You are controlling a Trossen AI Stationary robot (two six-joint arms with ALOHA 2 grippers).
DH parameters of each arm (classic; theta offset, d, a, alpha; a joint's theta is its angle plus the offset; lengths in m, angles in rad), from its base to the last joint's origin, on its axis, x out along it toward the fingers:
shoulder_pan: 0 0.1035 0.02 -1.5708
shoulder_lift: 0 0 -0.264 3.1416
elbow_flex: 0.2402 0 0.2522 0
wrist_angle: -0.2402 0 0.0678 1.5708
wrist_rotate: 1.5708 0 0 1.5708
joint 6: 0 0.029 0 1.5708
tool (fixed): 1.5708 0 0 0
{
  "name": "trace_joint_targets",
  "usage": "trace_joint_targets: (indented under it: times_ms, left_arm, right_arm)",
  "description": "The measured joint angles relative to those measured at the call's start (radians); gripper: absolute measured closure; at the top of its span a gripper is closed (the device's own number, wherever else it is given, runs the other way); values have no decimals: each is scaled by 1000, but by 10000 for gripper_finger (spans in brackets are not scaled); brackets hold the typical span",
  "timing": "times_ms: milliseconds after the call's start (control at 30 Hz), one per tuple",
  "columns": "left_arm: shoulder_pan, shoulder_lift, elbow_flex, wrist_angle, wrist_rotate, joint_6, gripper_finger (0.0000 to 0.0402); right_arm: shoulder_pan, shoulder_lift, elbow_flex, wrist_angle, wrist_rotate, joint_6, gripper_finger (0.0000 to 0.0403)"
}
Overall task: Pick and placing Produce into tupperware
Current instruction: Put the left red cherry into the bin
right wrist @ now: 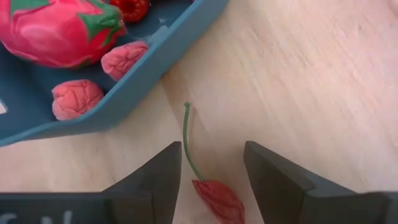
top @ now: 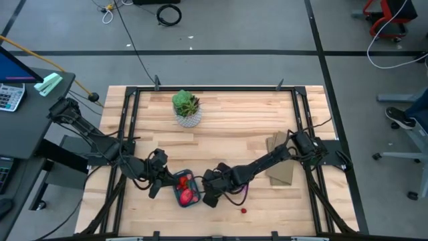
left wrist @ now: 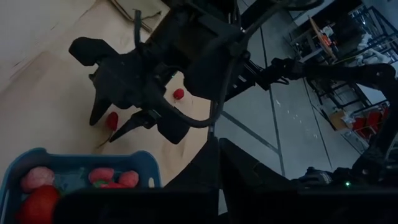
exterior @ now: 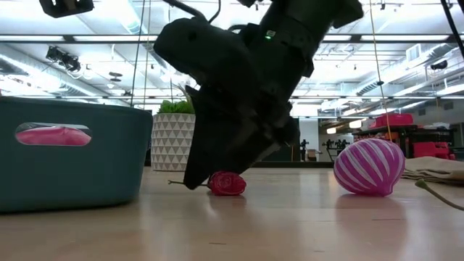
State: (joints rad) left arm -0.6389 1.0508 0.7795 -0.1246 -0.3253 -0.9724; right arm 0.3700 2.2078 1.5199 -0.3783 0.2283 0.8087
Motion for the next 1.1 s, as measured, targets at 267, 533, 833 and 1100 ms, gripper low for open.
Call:
trace_joint_targets:
  times_ms: [267, 533, 833, 1100]
  left_arm:
    - [30, 0, 0, 0, 0, 0, 382]
    - [37, 0, 0, 0, 0, 0, 392]
    - [37, 0, 0, 0, 0, -1, 378]
    - [37, 0, 0, 0, 0, -2, 393]
  right_arm:
    - [7, -2, -49, 93, 22, -2, 217]
    - [26, 1, -57, 96, 58, 11, 253]
    - [25, 3, -58, 95, 54, 37, 332]
    - [24, 5, -58, 101, 61, 135, 393]
